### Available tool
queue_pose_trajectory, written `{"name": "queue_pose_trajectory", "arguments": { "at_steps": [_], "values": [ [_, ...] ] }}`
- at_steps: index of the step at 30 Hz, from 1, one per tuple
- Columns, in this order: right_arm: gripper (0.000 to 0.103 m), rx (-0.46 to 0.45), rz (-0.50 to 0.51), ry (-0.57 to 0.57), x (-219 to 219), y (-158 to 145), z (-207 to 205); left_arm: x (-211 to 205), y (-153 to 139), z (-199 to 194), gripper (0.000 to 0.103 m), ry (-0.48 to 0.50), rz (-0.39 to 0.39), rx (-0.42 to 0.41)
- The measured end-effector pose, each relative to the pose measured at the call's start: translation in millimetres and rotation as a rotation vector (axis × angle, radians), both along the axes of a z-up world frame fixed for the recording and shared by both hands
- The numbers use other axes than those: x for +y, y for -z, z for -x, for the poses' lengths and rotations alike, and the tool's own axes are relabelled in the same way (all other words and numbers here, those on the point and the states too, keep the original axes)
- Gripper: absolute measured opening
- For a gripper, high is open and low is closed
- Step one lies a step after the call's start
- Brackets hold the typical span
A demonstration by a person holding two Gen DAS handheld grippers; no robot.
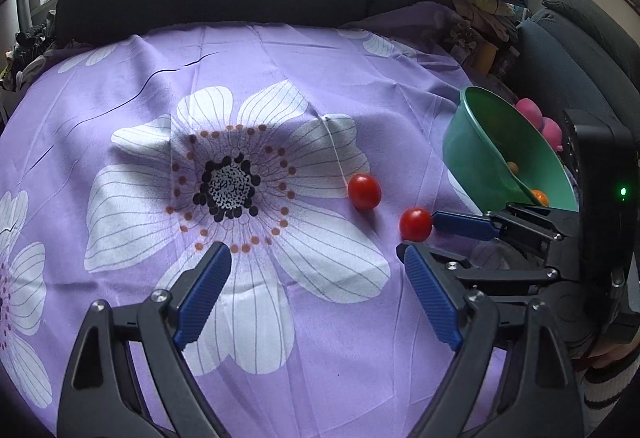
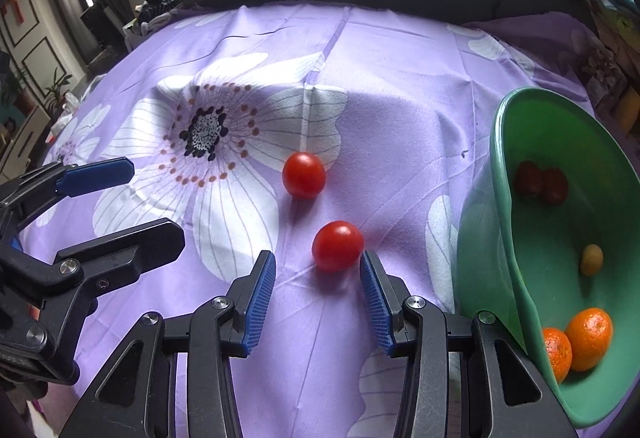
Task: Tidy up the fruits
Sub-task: 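Grasp a cherry tomato with the right tool while the left tool grasps the other, then carry both cherry tomatoes in the two tools over the green bowl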
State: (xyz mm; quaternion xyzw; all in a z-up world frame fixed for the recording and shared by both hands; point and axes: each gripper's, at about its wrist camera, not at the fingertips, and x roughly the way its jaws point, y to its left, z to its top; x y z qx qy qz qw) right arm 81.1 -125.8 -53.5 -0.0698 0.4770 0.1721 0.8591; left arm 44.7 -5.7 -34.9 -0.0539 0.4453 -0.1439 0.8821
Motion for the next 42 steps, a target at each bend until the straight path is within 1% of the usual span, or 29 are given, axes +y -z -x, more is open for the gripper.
{"name": "queue_pose_trajectory", "arguments": {
  "at_steps": [3, 6, 9, 11, 13, 17, 22, 25, 27, 28, 31, 32, 33, 36, 37, 38, 39, 42],
  "values": [
    [0.045, 0.001, 0.012, 0.009, 0.1, 0.8, -6.1, 2.7, -0.3, -5.0, 0.089, 0.001, 0.024, 0.002],
    [0.045, -0.001, 0.024, 0.006, 3.1, 1.1, -11.9, 4.3, 0.0, -8.3, 0.088, 0.001, 0.029, 0.007],
    [0.040, 0.010, 0.008, -0.001, 3.6, 3.1, -18.2, 5.3, 0.8, -11.5, 0.088, 0.004, 0.034, 0.010],
    [0.034, 0.012, 0.013, -0.011, 4.0, 6.4, -20.0, 4.8, 1.3, -14.3, 0.088, 0.004, 0.032, 0.015],
    [0.031, 0.017, -0.003, -0.017, 3.0, 8.7, -21.0, 4.0, 1.2, -16.3, 0.088, 0.005, 0.033, 0.017],
    [0.031, 0.040, -0.031, -0.038, 4.4, 7.6, -24.8, 2.0, 1.4, -21.6, 0.088, 0.014, 0.040, 0.025],
    [0.031, 0.048, -0.014, -0.053, 10.2, 6.4, -31.7, -5.3, 2.3, -32.5, 0.087, 0.044, 0.018, 0.043],
    [0.029, 0.046, -0.021, -0.060, 11.5, 6.8, -33.9, -6.5, 4.4, -39.6, 0.085, 0.047, 0.030, 0.058],
    [0.029, 0.049, -0.037, -0.061, 9.3, 6.3, -31.8, -9.8, 7.3, -44.3, 0.080, 0.053, 0.029, 0.073],
    [0.028, 0.048, -0.042, -0.061, 7.7, 5.7, -30.2, -12.8, 8.7, -46.0, 0.078, 0.063, 0.028, 0.079],
    [0.029, 0.047, -0.058, -0.063, 1.0, 5.5, -20.3, -25.8, 14.5, -51.8, 0.070, 0.106, 0.018, 0.100],
    [0.029, 0.054, -0.060, -0.064, -1.5, 7.0, -16.8, -30.6, 16.5, -53.8, 0.065, 0.117, 0.010, 0.105],
    [0.029, 0.053, -0.059, -0.063, -4.4, 7.3, -13.3, -35.2, 18.7, -55.9, 0.063, 0.125, 0.003, 0.111],
    [0.029, 0.061, -0.093, -0.057, -13.6, 5.6, -6.9, -45.6, 24.4, -62.9, 0.061, 0.139, -0.005, 0.120],
    [0.029, 0.060, -0.105, -0.054, -16.4, 4.7, -5.5, -48.1, 26.6, -65.1, 0.058, 0.138, -0.010, 0.124],
    [0.029, 0.061, -0.114, -0.052, -18.8, 4.3, -4.5, -50.2, 28.7, -67.1, 0.047, 0.136, -0.015, 0.126],
    [0.028, 0.061, -0.120, -0.050, -20.0, 4.4, -4.1, -51.7, 30.0, -68.8, 0.042, 0.134, -0.017, 0.128],
    [0.028, 0.055, -0.133, -0.052, -20.9, 4.2, -2.7, -53.6, 29.9, -71.4, 0.038, 0.121, -0.028, 0.111]
  ]
}}
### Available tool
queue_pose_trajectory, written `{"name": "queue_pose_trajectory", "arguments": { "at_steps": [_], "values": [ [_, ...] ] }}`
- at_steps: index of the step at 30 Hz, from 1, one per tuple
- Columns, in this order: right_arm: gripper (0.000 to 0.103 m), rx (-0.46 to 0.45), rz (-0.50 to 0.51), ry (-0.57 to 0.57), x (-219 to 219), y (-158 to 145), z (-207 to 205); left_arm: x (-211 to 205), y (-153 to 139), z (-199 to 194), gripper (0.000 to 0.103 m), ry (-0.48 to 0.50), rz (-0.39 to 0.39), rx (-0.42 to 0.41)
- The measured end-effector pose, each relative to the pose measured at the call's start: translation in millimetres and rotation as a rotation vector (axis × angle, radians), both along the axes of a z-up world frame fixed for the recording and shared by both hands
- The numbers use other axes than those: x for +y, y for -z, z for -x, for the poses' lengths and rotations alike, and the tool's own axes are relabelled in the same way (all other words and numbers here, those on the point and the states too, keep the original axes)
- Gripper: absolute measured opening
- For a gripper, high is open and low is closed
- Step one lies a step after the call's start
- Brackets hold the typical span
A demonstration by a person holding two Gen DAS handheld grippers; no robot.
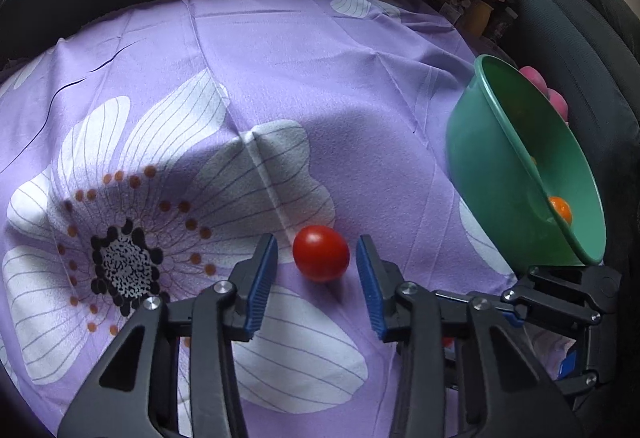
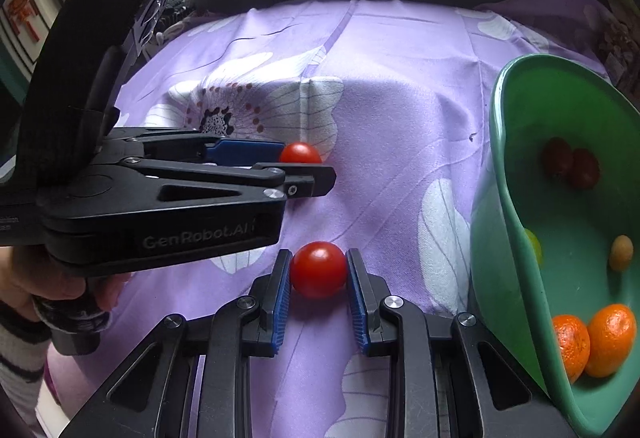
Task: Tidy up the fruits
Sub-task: 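Carry both cherry tomatoes in the two tools over the green bowl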
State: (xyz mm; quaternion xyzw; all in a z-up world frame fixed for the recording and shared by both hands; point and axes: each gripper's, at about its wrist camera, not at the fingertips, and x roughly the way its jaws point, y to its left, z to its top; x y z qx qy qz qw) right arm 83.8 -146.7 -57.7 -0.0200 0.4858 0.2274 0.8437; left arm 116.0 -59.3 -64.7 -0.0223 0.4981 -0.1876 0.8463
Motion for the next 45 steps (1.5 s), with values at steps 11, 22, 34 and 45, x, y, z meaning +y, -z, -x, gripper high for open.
{"name": "queue_pose_trajectory", "arguments": {
  "at_steps": [11, 22, 34, 45],
  "values": [
    [0.028, -0.009, -0.029, -0.003, -1.7, 0.8, -1.7, -1.5, 0.4, -4.1, 0.027, -0.023, 0.013, -0.017],
    [0.028, -0.017, -0.035, 0.004, -10.1, -1.8, 4.1, 8.4, -19.3, 28.2, 0.027, -0.036, 0.016, -0.056],
    [0.028, -0.065, -0.053, -0.013, -12.0, -18.7, 35.6, 13.9, -36.9, 70.3, 0.028, -0.083, 0.000, -0.110],
    [0.028, -0.124, -0.045, -0.014, -18.6, -36.8, 63.6, 18.2, -44.5, 110.6, 0.028, -0.125, -0.016, -0.152]
  ]
}}
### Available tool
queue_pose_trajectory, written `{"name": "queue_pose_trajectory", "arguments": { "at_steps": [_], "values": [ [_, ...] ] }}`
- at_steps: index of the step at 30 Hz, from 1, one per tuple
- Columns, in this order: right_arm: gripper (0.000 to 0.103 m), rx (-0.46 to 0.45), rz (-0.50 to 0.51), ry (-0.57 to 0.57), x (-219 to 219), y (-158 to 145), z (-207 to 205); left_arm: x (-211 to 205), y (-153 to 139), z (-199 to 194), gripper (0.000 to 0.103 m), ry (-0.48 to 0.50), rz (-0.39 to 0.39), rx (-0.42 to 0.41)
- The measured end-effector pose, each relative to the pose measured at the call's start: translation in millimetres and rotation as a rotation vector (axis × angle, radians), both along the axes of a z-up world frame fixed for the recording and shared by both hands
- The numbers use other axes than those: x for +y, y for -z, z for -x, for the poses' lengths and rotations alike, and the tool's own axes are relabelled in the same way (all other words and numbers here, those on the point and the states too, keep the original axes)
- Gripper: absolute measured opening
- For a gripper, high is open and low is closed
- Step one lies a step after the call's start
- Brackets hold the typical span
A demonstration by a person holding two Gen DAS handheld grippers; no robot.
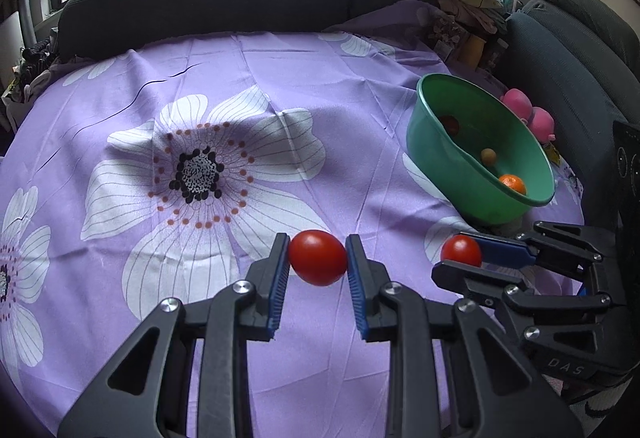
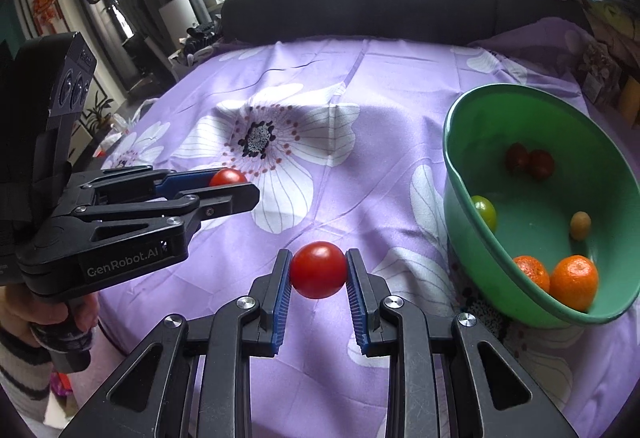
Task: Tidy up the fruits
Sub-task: 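Carry both cherry tomatoes in the two tools over the green bowl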
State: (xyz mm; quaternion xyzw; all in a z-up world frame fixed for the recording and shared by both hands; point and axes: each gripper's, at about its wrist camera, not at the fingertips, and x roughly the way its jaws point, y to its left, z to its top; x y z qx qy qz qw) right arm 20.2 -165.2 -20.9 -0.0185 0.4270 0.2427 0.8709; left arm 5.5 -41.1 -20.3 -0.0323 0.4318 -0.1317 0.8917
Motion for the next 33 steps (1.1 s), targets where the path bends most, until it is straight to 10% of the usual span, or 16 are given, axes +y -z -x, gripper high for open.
{"name": "queue_pose_trajectory", "arguments": {
  "at_steps": [33],
  "values": [
    [0.028, -0.145, -0.051, 0.053, -31.2, -44.7, 28.9, -49.9, -45.3, 20.7, 0.028, 0.079, -0.060, -0.129]
  ]
}}
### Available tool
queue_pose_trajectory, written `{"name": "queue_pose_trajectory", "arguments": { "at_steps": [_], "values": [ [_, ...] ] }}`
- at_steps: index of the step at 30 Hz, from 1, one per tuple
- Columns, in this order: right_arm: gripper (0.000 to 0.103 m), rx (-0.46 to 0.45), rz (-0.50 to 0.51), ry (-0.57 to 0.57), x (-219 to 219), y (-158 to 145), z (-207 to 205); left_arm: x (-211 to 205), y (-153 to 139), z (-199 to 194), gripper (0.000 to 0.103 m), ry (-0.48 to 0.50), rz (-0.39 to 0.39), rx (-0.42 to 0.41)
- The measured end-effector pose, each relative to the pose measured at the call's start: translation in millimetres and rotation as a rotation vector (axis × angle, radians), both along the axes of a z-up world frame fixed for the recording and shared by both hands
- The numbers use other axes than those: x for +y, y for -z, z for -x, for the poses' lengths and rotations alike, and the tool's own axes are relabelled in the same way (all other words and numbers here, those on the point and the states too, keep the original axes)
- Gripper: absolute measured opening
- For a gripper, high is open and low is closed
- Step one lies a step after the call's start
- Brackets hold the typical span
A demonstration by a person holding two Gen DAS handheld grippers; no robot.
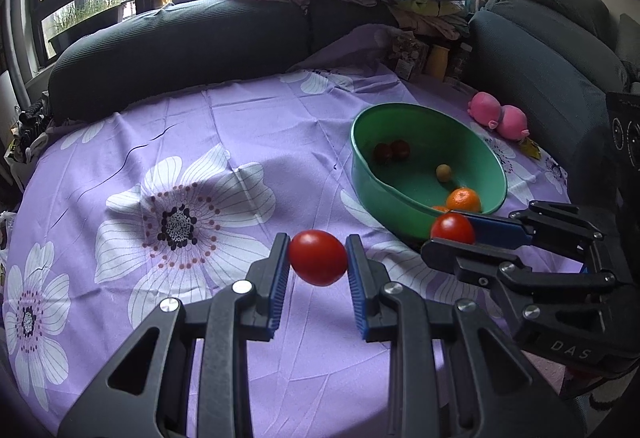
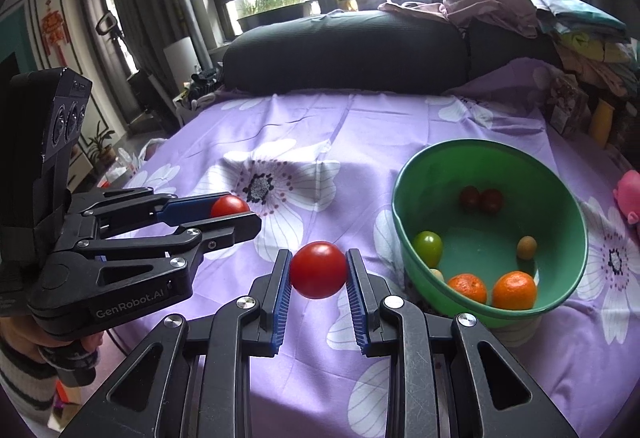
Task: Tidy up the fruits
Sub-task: 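Carry both cherry tomatoes in the two tools over the green bowl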
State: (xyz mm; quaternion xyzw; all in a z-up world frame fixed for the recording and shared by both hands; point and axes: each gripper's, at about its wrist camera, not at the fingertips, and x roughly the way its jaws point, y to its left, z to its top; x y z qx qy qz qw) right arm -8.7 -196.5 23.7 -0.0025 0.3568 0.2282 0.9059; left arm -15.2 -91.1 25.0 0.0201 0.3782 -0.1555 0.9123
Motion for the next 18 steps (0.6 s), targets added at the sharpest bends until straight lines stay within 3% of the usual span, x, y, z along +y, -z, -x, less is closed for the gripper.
{"name": "queue_pose_trajectory", "arguments": {
  "at_steps": [18],
  "values": [
    [0.028, -0.020, -0.030, 0.126, -47.0, -5.8, -15.8, -48.3, -9.4, -29.9, 0.028, 0.118, -0.021, -0.017]
  ]
}}
